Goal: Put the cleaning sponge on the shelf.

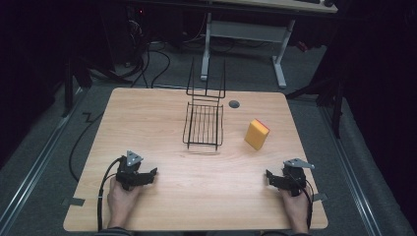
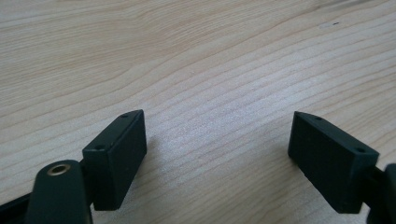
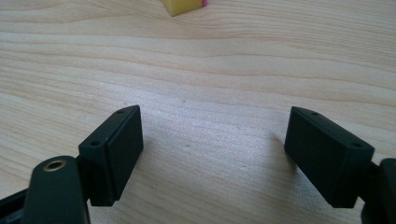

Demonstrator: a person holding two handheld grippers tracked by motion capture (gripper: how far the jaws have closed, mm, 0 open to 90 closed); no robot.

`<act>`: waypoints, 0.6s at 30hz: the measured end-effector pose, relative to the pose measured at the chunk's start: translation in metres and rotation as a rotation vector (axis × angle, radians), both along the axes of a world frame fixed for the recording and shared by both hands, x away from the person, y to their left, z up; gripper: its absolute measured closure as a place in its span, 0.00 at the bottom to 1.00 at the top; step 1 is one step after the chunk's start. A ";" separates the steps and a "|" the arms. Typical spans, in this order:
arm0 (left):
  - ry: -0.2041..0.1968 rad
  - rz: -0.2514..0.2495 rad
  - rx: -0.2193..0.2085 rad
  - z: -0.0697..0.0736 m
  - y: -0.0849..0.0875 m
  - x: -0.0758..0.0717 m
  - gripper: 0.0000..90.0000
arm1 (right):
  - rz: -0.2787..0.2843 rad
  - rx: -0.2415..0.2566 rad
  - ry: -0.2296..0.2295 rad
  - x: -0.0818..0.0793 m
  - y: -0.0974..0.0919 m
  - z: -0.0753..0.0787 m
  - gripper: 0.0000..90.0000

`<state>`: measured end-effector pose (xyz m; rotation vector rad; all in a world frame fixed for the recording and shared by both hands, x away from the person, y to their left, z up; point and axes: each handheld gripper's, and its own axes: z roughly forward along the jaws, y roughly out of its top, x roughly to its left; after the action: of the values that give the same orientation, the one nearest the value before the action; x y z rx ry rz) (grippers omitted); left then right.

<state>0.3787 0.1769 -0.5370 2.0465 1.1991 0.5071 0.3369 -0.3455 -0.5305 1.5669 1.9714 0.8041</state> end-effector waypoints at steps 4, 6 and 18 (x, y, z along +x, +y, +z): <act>0.000 0.000 -0.002 0.000 0.000 0.000 0.23 | 0.002 0.002 0.001 0.000 0.000 0.000 0.22; 0.000 0.000 -0.002 0.000 0.000 0.000 0.23 | 0.003 0.001 0.000 0.000 0.000 0.000 0.22; 0.001 0.000 -0.003 0.000 0.001 -0.001 0.23 | 0.006 0.001 0.003 0.000 0.001 0.000 0.20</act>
<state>0.3782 0.1776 -0.5369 2.0441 1.1991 0.5038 0.3371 -0.3448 -0.5305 1.5646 1.9790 0.8050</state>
